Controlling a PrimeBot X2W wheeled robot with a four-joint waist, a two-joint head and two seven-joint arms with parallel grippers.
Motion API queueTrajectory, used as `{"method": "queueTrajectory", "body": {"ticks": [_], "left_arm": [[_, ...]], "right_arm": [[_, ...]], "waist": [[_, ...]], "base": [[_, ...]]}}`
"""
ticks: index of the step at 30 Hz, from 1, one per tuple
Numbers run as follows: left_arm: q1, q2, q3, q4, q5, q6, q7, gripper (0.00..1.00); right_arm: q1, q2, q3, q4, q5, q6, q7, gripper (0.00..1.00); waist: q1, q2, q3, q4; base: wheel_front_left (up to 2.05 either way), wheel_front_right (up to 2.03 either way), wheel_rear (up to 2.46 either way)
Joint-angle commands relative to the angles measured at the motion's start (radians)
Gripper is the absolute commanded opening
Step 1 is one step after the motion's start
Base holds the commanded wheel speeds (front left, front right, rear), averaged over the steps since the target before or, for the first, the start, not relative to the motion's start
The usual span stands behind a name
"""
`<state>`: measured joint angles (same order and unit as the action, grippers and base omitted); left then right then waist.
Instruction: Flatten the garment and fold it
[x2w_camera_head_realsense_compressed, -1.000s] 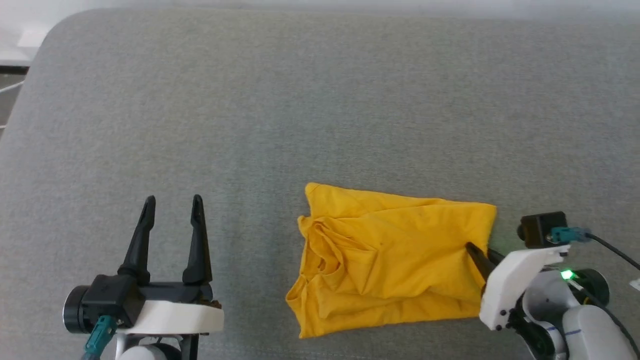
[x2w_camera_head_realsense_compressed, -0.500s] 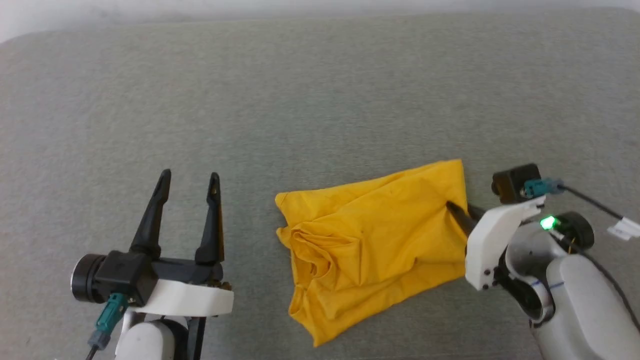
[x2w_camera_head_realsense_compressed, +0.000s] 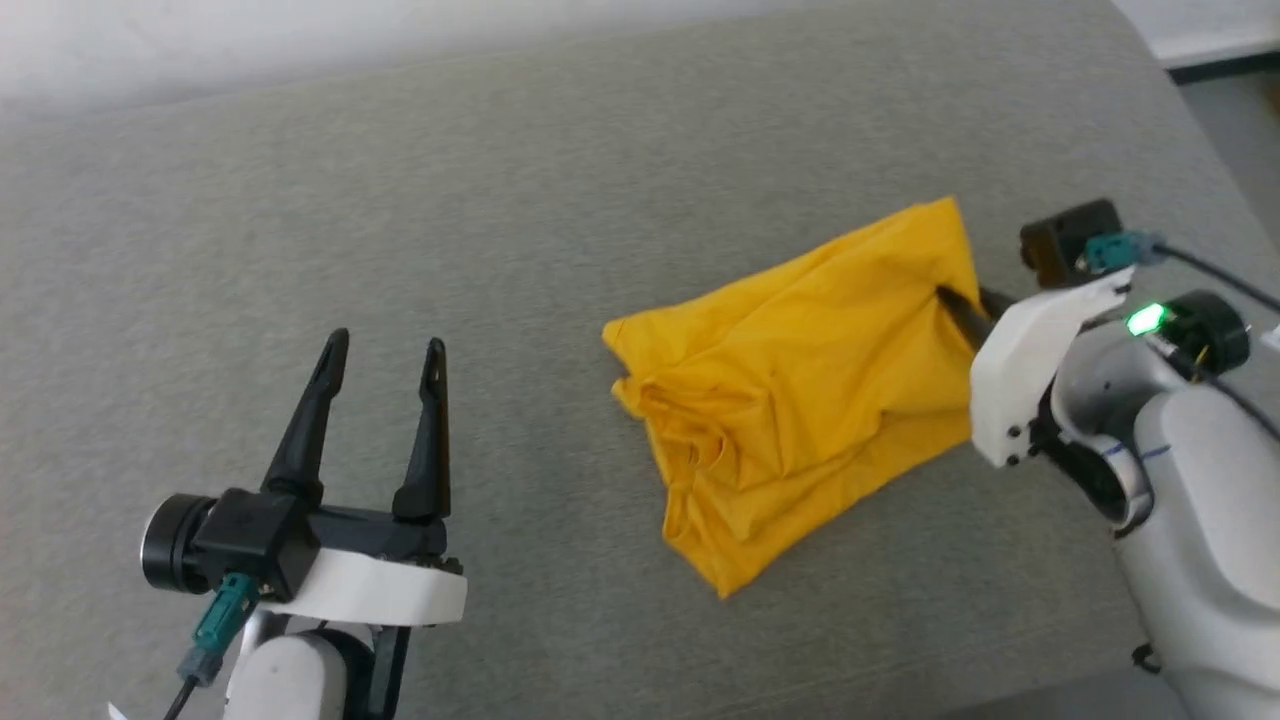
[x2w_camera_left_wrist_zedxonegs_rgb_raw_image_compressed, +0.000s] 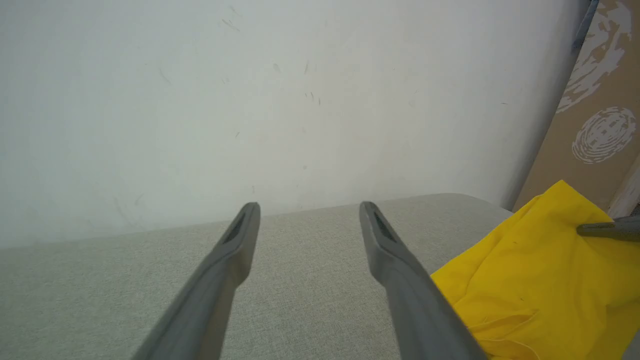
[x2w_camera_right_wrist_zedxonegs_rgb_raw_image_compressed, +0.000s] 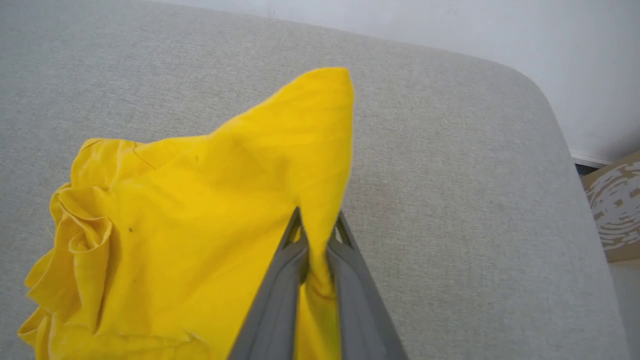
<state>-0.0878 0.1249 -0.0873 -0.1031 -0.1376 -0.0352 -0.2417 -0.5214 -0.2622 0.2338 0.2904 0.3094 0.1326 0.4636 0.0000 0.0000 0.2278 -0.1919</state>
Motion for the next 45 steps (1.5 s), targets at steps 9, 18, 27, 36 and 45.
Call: {"method": "queueTrajectory", "body": {"ticks": [9, 18, 27, 36, 45], "left_arm": [[-0.037, 0.039, 0.0, -0.042, 0.015, -0.004, 0.035, 1.0], [-0.081, 0.076, -0.008, -0.119, 0.039, -0.007, 0.079, 1.0], [-0.136, 0.109, -0.022, -0.195, 0.063, -0.015, 0.126, 1.0], [-0.197, 0.146, -0.053, -0.263, 0.102, -0.029, 0.166, 1.0], [-0.225, 0.156, -0.074, -0.276, 0.105, -0.037, 0.185, 1.0]], "right_arm": [[-0.133, -0.05, 0.004, 0.05, 0.003, -0.002, -0.037, 0.0], [-0.252, -0.111, -0.025, 0.08, -0.023, -0.002, -0.088, 0.0], [-0.346, -0.167, -0.084, 0.13, -0.046, -0.002, -0.151, 0.0], [-0.395, -0.229, -0.165, 0.186, -0.17, -0.002, -0.198, 0.0], [-0.419, -0.239, -0.272, 0.253, -0.27, -0.002, -0.248, 0.0]], "waist": [[0.0, 0.0, 0.076, -0.138], [0.0, 0.0, 0.191, -0.168], [0.0, 0.0, 0.306, -0.158], [0.0, 0.0, 0.403, -0.141], [0.0, 0.0, 0.456, -0.115]], "base": [[0.0, 0.0, 0.0], [0.0, 0.0, 0.0], [0.0, 0.0, 0.0], [0.0, 0.0, 0.0], [0.0, 0.0, 0.0]]}}
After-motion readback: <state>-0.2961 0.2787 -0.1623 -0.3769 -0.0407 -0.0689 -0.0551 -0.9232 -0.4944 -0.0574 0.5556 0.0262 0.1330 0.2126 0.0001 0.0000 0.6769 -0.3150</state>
